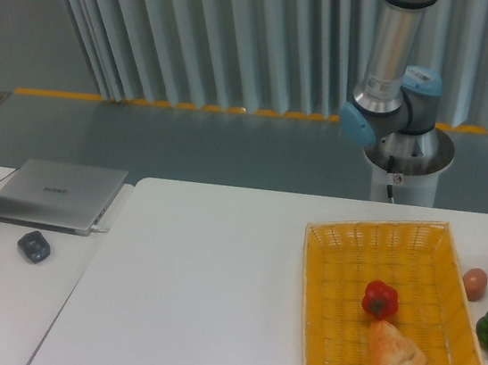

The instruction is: Place the yellow pepper in a basket

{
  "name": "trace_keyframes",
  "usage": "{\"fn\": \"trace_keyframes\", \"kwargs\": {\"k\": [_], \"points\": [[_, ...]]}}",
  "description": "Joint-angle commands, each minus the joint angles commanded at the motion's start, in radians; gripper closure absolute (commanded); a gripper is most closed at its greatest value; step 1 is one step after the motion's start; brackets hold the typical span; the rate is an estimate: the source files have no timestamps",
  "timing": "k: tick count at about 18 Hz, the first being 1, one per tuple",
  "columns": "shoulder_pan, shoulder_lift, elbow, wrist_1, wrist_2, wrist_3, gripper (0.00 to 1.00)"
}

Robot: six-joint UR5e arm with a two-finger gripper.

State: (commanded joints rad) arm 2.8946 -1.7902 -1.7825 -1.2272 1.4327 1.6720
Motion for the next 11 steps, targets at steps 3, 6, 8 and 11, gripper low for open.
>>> {"fn": "trace_keyframes", "kwargs": {"k": [3,6,8,11], "points": [[-0.001,-0.002,-0.015,0.002,0.005,0.006,0.0],[-0.002,0.0,-0.029,0.003,0.014,0.006,0.0],[-0.002,0.0,-0.034,0.003,0.026,0.008,0.0],[-0.002,0.0,-0.041,0.003,0.04,0.006,0.0]]}}
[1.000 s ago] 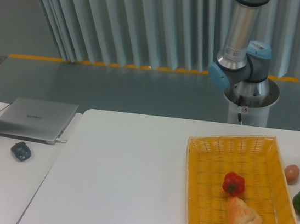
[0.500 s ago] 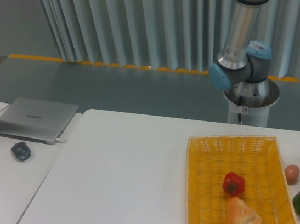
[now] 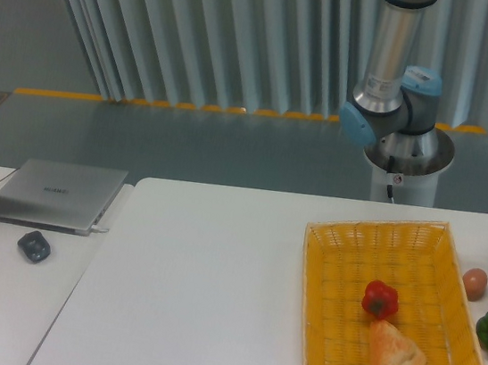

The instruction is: Place the yellow pepper in a basket

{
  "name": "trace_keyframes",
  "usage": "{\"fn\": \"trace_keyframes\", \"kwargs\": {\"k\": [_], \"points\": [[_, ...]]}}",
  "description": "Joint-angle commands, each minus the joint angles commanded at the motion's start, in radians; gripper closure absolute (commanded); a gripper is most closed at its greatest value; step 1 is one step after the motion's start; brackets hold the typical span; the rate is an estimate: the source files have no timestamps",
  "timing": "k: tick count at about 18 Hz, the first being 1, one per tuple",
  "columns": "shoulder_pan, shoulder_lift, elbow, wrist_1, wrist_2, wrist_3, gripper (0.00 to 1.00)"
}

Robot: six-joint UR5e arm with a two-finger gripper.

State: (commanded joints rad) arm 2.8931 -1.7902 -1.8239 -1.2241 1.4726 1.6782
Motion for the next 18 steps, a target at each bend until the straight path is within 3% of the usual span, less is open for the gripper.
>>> {"fn": "trace_keyframes", "kwargs": {"k": [12,17,18], "points": [[-0.006,-0.009,-0.009,0.026,-0.002,0.003,0.0],[-0.005,-0.011,-0.006,0.04,-0.002,0.003,0.56],[-0.005,-0.011,-0.006,0.043,-0.002,0.003,0.6]]}}
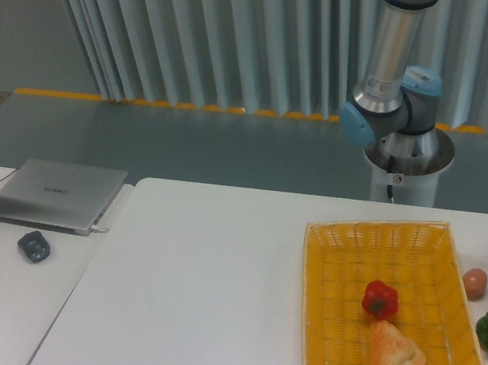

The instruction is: Place the yellow pepper in a basket

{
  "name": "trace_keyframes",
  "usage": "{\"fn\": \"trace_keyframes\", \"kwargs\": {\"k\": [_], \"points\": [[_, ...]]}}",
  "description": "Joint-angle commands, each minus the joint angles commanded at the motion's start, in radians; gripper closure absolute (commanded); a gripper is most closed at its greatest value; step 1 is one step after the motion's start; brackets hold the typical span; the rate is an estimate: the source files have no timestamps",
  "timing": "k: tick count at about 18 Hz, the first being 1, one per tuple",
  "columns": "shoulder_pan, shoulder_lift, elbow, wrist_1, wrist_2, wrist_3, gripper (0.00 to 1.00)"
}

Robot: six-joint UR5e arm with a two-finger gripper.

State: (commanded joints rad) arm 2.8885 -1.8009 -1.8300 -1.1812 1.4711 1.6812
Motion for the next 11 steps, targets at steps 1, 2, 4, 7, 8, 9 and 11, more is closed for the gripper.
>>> {"fn": "trace_keyframes", "kwargs": {"k": [1,2,4,7,8,9,11], "points": [[0.002,0.002,0.005,0.0,-0.002,0.0,0.66],[0.003,0.002,0.011,0.0,-0.002,0.003,0.67],[0.005,0.002,0.031,-0.008,0.0,0.003,0.67],[0.005,0.009,0.055,-0.031,0.002,0.003,0.67],[0.005,0.012,0.069,-0.056,0.0,0.002,0.67],[0.003,0.02,0.084,-0.089,0.0,0.002,0.67],[-0.006,0.046,0.103,-0.142,-0.011,-0.009,0.67]]}}
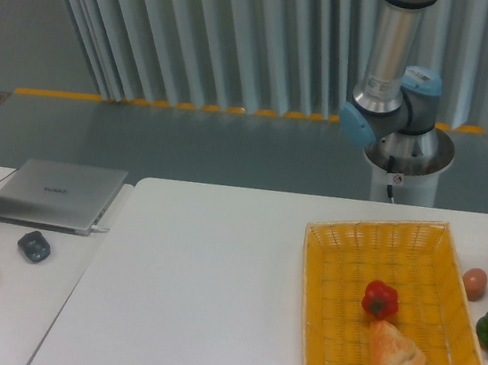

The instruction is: Place the yellow pepper in a basket

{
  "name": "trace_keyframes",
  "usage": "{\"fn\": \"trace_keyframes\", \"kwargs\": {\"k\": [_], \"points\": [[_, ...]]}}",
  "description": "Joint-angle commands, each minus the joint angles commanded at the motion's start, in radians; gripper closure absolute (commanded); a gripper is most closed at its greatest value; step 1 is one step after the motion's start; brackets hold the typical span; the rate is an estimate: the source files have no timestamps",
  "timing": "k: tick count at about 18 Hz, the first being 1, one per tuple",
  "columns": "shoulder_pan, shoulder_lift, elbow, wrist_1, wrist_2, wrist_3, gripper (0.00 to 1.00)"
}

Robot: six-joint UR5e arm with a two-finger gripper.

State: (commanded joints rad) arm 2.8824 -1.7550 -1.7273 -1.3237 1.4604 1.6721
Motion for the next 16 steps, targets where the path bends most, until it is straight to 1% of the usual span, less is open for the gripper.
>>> {"fn": "trace_keyframes", "kwargs": {"k": [2,4,8,10,11,14,16], "points": [[-0.012,0.028,0.002,-0.034,-0.04,-0.006,0.67],[-0.035,0.037,0.002,-0.04,-0.069,-0.046,0.67],[-0.127,0.066,0.006,-0.038,-0.08,-0.187,0.67],[-0.202,0.092,0.006,-0.038,-0.08,-0.294,0.67],[-0.23,0.095,0.006,-0.038,-0.078,-0.328,0.67],[-0.305,0.129,-0.006,-0.038,-0.071,-0.408,0.66],[-0.336,0.15,-0.026,-0.038,-0.066,-0.423,0.66]]}}
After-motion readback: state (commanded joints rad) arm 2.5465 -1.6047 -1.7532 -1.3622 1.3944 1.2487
